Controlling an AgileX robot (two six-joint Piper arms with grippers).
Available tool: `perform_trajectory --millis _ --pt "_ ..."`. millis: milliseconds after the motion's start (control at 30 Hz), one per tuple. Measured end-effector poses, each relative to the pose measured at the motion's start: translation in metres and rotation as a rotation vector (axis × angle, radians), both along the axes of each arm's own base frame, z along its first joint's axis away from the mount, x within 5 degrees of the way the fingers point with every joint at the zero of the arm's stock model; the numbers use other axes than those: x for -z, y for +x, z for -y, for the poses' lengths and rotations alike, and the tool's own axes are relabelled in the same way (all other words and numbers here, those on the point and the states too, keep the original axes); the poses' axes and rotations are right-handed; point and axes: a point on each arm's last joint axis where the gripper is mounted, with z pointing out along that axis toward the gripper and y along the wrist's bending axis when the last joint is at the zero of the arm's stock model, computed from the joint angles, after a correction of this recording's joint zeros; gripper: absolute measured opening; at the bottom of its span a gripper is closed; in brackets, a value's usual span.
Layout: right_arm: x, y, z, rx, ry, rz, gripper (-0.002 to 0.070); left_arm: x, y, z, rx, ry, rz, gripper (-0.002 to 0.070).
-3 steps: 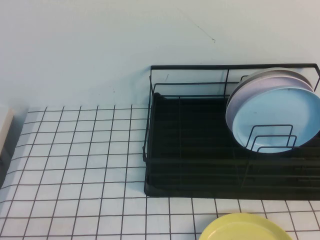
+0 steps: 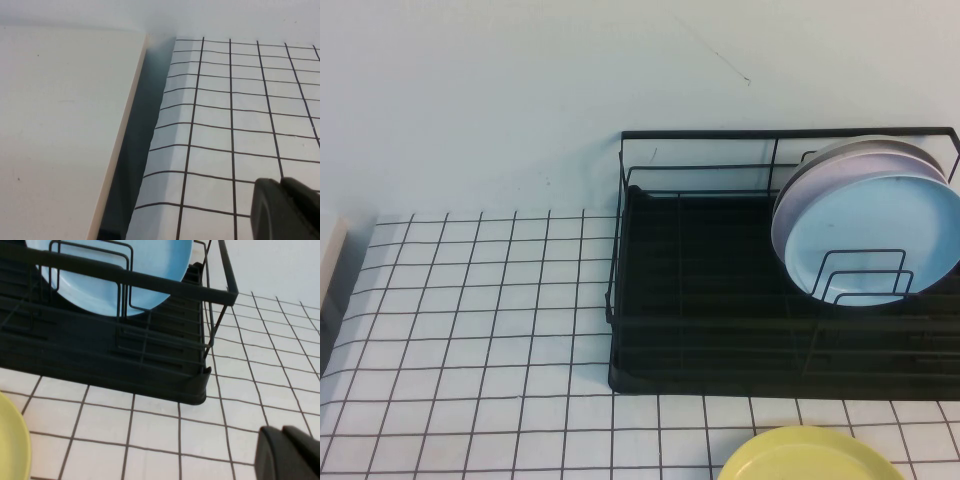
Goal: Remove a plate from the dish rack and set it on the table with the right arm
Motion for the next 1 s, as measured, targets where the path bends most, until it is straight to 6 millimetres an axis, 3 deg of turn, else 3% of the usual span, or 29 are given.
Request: perform_trajectory --millis 1000 --pt "-0.0001 0.0001 -0.0013 -0.003 0.036 0.002 -0.0002 0.0 0.0 0.0 0.0 0.0 0.0 -0.0003"
